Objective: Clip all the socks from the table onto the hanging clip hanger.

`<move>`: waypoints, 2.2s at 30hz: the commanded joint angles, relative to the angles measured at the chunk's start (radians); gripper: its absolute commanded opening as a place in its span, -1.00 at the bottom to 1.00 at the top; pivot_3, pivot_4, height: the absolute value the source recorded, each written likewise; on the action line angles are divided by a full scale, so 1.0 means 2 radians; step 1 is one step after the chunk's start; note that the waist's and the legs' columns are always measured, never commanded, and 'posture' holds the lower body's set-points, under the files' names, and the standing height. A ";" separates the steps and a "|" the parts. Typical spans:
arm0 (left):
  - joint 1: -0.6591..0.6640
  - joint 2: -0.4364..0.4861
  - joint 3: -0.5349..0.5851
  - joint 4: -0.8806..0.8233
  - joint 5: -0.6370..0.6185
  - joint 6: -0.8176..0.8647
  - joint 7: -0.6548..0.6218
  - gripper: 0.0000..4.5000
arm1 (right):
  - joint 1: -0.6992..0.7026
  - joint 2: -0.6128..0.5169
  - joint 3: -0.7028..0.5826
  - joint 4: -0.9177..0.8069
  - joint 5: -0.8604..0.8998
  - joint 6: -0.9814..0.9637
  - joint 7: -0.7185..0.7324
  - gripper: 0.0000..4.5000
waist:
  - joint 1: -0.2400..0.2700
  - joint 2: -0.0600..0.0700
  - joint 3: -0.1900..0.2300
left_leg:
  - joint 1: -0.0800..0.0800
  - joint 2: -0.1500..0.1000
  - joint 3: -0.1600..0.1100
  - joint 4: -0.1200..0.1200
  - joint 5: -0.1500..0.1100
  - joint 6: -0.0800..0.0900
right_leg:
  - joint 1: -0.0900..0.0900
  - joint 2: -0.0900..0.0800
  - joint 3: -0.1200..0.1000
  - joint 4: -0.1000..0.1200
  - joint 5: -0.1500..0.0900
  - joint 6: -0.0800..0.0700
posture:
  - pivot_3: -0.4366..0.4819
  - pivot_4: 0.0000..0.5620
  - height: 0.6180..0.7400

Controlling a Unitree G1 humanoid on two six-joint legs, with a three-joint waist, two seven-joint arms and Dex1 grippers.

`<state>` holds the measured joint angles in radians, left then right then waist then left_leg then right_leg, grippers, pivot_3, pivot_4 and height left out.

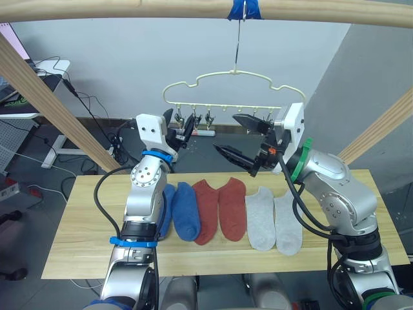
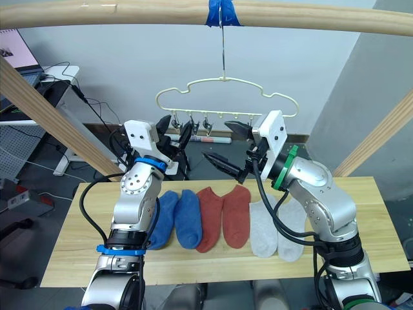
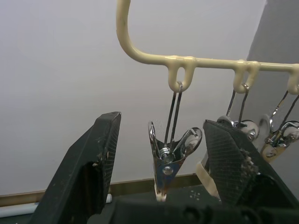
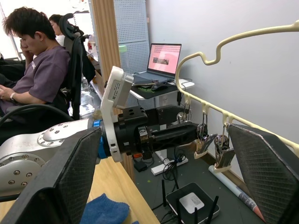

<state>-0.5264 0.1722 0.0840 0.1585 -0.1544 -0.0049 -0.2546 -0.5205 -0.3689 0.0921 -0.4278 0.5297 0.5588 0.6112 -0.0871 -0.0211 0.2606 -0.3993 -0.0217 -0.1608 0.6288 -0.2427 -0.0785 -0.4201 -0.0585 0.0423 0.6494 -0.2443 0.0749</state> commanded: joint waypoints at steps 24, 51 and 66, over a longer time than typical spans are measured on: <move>0.023 0.083 0.002 -0.169 -0.097 0.262 -0.080 -1.00 | 0.131 -0.148 0.050 0.120 -0.153 -0.068 0.055 1.00 | 0.000 0.000 0.000 | 0.000 0.000 0.000 0.000 0.000 0.000 | 0.000 0.000 0.000 0.001 0.000 0.000 | -0.32 0.00 1.00; -0.018 0.155 0.120 -0.211 -0.386 0.634 -0.077 -1.00 | 0.123 -0.155 0.077 0.338 -0.278 -0.147 0.089 -0.51 | -0.005 -0.001 0.004 | 0.004 0.001 0.001 0.001 0.001 0.000 | 0.001 0.001 0.002 0.006 0.000 0.000 | -0.26 0.01 1.00; -0.047 0.108 0.161 -0.163 -0.450 0.664 -0.024 -1.00 | 0.162 -0.228 -0.039 -0.021 -0.074 0.081 0.175 -0.99 | -0.002 -0.001 0.007 | 0.003 0.001 0.001 0.001 0.001 0.000 | 0.000 0.001 0.002 0.005 0.000 0.001 | -0.31 0.02 1.00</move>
<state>-0.6009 0.3972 0.3641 -0.1780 -1.0039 1.2956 -0.3357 -0.1790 -0.8125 0.0557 -0.3298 0.2670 0.6100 0.9288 -0.0902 -0.0234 0.2742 -0.3931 -0.0203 -0.1585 0.6311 -0.2404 -0.0794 -0.4193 -0.0555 0.0468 0.6605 -0.2464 0.0792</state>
